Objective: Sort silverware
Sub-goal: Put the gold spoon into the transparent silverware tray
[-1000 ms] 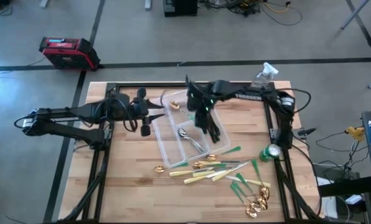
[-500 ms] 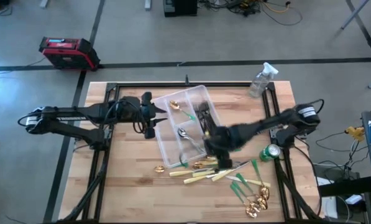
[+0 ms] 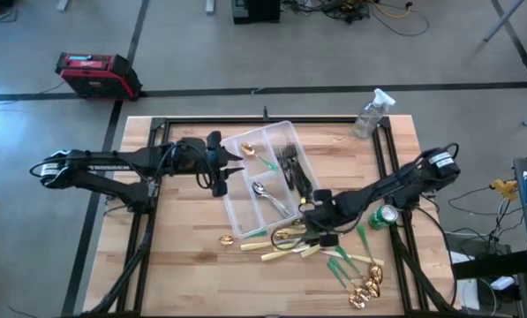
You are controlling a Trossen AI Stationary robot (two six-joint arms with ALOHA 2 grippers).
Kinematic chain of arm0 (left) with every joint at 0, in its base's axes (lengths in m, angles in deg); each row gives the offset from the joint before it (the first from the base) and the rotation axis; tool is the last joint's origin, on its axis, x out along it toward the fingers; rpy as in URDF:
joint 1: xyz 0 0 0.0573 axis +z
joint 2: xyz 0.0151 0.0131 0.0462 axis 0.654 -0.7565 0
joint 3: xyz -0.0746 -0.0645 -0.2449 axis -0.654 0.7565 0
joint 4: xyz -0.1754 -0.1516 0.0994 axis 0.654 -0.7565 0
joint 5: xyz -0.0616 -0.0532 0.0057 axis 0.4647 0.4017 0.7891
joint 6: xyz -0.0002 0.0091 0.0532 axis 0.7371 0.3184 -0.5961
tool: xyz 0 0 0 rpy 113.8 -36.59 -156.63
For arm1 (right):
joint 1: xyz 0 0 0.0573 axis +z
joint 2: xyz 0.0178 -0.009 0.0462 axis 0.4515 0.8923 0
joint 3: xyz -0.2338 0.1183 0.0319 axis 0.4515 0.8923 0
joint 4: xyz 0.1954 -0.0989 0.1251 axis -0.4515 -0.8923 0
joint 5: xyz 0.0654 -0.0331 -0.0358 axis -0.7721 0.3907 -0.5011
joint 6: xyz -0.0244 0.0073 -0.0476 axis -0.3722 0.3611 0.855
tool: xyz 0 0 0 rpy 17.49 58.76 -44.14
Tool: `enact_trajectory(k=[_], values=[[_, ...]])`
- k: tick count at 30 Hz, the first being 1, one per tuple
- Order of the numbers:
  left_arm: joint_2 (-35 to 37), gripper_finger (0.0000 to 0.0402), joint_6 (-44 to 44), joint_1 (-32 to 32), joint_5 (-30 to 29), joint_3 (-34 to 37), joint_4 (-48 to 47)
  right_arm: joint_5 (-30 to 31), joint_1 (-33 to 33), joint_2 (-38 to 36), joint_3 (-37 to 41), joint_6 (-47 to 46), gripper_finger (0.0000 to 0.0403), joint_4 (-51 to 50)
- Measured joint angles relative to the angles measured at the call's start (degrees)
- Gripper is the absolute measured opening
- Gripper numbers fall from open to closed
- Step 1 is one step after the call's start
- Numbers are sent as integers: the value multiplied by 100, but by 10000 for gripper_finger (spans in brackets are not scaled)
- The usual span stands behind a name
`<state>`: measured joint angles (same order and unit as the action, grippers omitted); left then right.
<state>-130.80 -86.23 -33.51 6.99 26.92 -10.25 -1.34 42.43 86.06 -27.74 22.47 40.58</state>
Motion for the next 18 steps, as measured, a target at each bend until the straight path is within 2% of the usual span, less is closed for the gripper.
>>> enact_trajectory(k=[7,12,18], values=[[2,119,74,0,0,0,-4,-97,-457,42,191,510,60,615],[4,119,74,0,0,0,-24,-345,-484,220,180,740,46,657],[4,119,-14,0,0,0,-24,-417,-446,419,172,546,14,630]])
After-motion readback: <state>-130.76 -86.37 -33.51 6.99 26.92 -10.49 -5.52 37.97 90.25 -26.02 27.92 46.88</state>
